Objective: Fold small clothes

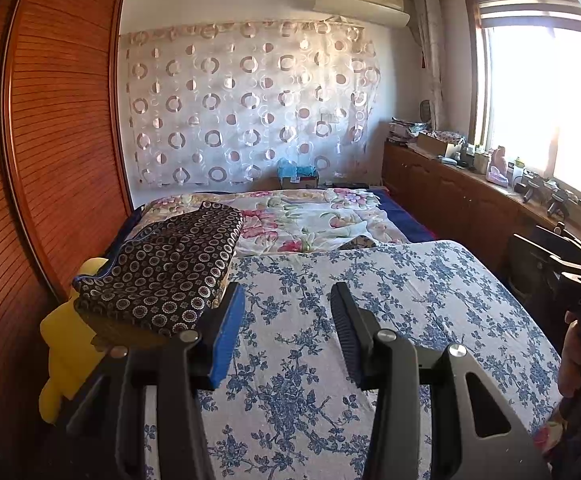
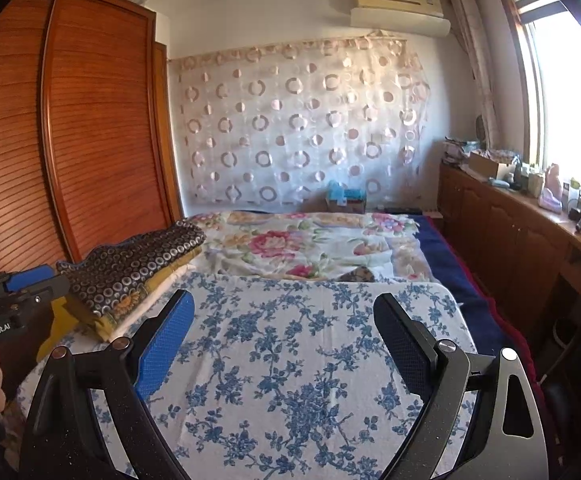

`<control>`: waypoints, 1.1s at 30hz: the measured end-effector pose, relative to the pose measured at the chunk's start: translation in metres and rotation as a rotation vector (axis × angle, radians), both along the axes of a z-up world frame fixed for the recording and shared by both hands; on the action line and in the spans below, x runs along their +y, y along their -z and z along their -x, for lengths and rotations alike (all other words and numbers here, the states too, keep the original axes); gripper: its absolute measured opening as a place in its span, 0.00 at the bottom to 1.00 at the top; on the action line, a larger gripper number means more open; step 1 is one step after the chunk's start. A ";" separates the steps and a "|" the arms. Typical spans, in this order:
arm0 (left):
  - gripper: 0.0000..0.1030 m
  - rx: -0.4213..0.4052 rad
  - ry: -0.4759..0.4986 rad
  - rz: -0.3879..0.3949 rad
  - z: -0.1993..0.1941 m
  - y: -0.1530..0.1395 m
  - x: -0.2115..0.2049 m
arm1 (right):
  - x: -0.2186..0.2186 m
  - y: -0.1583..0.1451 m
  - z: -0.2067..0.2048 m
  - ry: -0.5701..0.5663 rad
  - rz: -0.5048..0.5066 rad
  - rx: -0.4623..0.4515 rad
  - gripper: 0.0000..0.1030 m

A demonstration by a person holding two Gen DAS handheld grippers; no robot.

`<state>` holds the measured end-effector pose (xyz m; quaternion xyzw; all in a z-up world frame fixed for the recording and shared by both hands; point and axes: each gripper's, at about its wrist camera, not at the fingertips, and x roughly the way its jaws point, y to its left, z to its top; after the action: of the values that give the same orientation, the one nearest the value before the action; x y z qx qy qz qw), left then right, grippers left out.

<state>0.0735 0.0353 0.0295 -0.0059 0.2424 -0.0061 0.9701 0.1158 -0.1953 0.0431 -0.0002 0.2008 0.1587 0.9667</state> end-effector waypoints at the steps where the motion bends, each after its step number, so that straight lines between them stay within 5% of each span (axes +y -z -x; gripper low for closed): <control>1: 0.43 0.000 0.001 0.002 0.000 0.000 0.000 | 0.000 -0.001 0.000 -0.001 -0.001 0.000 0.90; 33: 0.44 -0.005 0.002 0.001 0.003 -0.002 -0.004 | -0.001 -0.002 0.002 0.002 0.000 -0.004 0.90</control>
<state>0.0703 0.0311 0.0316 -0.0061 0.2398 -0.0070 0.9708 0.1135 -0.1963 0.0447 -0.0003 0.1990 0.1577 0.9672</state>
